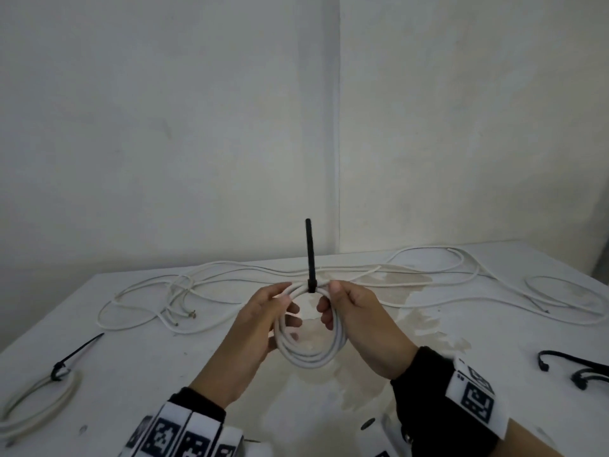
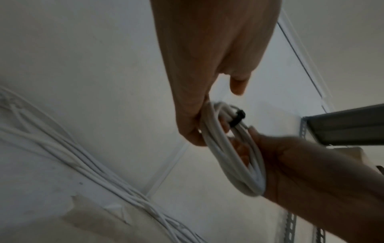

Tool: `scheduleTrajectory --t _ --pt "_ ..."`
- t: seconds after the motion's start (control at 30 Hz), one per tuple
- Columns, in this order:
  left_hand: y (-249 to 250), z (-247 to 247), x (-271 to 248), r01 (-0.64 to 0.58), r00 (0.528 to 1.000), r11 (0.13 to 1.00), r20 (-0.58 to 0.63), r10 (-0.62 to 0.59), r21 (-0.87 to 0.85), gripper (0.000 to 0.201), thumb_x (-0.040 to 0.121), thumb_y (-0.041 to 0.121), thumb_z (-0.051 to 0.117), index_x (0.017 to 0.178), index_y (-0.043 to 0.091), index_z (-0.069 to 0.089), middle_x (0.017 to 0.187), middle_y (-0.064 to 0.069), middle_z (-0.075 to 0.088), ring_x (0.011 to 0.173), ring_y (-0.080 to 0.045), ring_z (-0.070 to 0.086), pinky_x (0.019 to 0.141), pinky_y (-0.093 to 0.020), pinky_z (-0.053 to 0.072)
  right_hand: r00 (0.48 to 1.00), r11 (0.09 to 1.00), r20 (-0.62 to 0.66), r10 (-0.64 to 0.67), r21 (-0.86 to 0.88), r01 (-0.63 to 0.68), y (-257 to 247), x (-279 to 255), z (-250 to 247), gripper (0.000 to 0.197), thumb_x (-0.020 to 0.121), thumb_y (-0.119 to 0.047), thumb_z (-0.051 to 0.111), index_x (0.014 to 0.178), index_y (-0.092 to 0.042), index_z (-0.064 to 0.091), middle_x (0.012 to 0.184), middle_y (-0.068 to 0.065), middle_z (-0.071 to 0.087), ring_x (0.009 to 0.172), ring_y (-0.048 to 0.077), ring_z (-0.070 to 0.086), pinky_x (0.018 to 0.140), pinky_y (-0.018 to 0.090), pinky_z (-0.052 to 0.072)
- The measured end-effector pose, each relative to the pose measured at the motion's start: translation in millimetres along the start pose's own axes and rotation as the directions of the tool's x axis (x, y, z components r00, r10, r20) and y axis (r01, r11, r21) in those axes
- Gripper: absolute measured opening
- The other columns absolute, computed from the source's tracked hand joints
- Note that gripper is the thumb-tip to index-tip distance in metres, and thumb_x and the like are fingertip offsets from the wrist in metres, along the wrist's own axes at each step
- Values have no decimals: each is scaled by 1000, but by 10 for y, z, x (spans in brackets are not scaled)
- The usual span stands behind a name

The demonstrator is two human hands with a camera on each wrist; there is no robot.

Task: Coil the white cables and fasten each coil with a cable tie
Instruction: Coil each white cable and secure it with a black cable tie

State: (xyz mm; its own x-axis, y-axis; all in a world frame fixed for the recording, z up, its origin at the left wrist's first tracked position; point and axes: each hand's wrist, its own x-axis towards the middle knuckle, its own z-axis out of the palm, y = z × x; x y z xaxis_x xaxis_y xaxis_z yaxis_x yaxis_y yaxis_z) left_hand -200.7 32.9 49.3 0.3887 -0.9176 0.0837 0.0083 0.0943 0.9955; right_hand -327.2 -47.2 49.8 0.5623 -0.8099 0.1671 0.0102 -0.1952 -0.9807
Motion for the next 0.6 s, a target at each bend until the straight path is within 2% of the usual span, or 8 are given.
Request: scheduleTrajectory --t 0.07,0.17,0.23,0.3,0.37,0.4,0.47,0.6 --pt "-41 -145 -39 -15 1000 997 9 14 82 26 90 6 53 103 26 63 85 4 70 78 -12 68 72 -26 56 1000 1000 -4 21 5 -21 24 4 63 35 100 -21 33 77 -7 55 62 -1 51 48 2 46 49 9 37" --pt "-133 -324 -77 -81 993 978 -72 97 194 37 84 0 61 99 33 62 84 4 74 80 -12 70 73 -23 57 999 999 17 30 16 -31 60 22 235 34 100 -20 32 82 -12 59 70 -2 57 49 -3 50 52 9 41" --pt "-179 -438 -87 -76 982 977 -155 108 200 36 83 2 64 100 33 60 81 5 74 79 -12 71 72 -23 57 999 1000 47 28 2 -28 84 51 382 29 100 -20 32 102 -16 60 92 0 63 62 -2 58 61 10 47" --pt "-216 -568 -105 -59 966 971 -233 115 233 32 82 7 66 106 27 59 83 3 75 79 -13 71 77 -30 57 996 999 80 43 5 -43 107 73 535 32 100 -18 34 129 -18 48 116 2 59 82 1 60 77 13 49" --pt "-254 -700 -143 -61 950 947 -273 152 315 30 82 11 67 111 18 62 88 -2 74 77 -13 71 78 -33 57 989 997 127 71 -20 -69 128 84 680 41 99 -16 37 140 -20 36 125 3 54 102 5 54 98 20 40" --pt "-270 -764 -165 -65 945 929 -277 175 365 30 83 13 66 112 17 64 89 -1 73 75 -12 70 76 -32 58 985 996 153 81 -47 -75 137 91 753 45 99 -15 38 143 -20 31 127 -1 50 114 6 48 106 21 32" --pt "-293 -914 -208 -58 936 886 -284 209 459 29 85 17 65 113 18 65 88 3 70 76 -10 68 69 -27 58 970 993 219 107 -76 -92 147 106 896 50 99 -14 38 146 -19 22 145 -8 35 133 5 31 108 17 20" --pt "-333 -1258 -281 7 922 858 -335 193 513 25 85 17 65 109 19 67 86 2 68 73 -18 68 64 -27 59 924 984 338 179 -76 -163 187 172 1174 59 97 -16 43 147 -23 13 153 -10 19 139 6 22 111 20 19"
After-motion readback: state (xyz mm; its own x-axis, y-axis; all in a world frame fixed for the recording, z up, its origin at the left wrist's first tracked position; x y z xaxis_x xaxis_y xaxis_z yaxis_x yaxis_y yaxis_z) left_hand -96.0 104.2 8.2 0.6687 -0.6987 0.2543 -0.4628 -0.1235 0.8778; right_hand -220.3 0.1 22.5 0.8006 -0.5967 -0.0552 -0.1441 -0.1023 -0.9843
